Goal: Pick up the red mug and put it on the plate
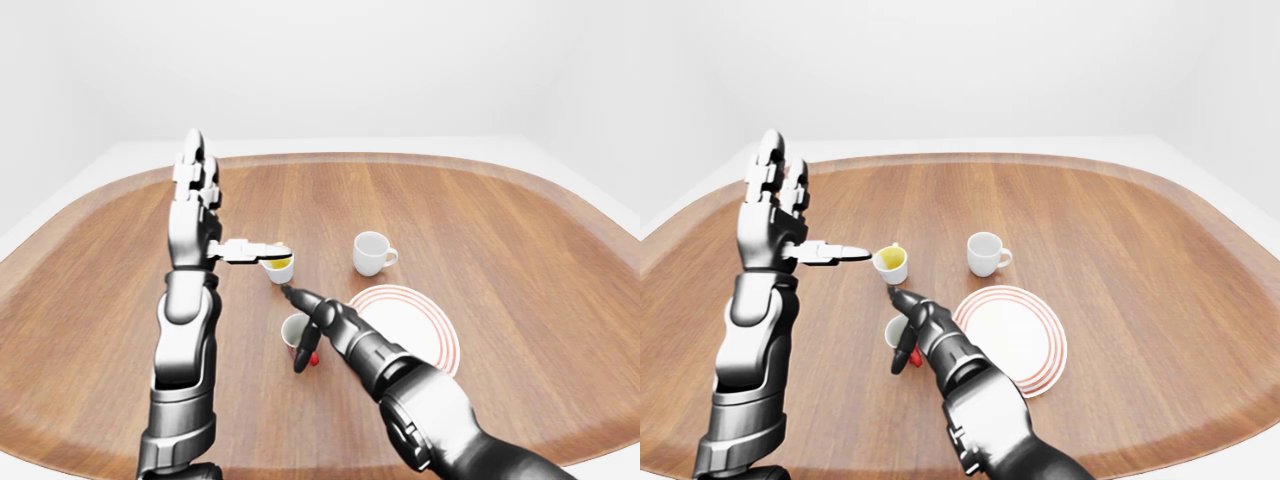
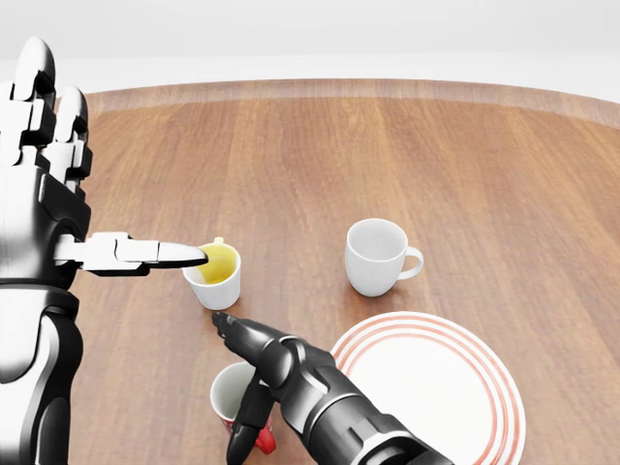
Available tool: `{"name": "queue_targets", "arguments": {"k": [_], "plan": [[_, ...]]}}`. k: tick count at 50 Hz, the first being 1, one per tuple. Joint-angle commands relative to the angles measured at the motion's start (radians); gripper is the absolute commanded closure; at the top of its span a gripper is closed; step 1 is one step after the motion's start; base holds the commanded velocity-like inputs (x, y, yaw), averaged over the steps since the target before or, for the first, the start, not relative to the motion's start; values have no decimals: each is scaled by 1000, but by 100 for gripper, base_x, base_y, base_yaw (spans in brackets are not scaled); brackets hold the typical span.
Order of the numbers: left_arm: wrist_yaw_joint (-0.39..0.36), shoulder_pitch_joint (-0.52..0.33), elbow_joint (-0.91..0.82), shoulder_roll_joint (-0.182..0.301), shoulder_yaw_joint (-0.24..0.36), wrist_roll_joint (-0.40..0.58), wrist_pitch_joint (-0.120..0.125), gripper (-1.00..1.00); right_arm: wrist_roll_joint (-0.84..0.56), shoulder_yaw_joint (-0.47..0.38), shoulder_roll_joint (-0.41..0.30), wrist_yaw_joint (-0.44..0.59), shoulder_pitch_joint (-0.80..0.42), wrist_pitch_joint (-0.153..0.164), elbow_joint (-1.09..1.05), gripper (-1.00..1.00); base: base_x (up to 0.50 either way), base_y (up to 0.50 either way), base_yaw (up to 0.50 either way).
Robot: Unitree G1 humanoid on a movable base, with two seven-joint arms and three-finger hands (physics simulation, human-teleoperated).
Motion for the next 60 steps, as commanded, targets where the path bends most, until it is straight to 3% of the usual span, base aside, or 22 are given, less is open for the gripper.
{"name": "queue_targets", "arguments": {"k": [1, 47, 49, 51, 52, 60], "plan": [[0, 2, -14, 1, 1, -3, 0, -100, -11, -5, 1, 2, -5, 0, 6, -100, 0, 0, 0], [-6, 28, -75, -1, 5, -11, 0, -100, -55, -19, 11, -8, 29, 0, 22, -100, 0, 0, 0], [-6, 29, -76, -3, 3, -10, 0, -100, -55, -21, 10, -10, 29, 0, 22, -38, 0, 0, 0], [-7, 30, -80, -4, 1, -9, 0, -100, -56, -20, 9, -12, 30, 0, 22, 93, 0, 0, 0], [-6, 30, -82, -4, 1, -9, 0, -100, -55, -21, 8, -12, 29, 0, 22, 100, 0, 0, 0], [-7, 26, -97, -5, -1, -7, 0, -100, -57, -20, 8, -13, 30, 0, 22, 100, 0, 0, 0]]}}
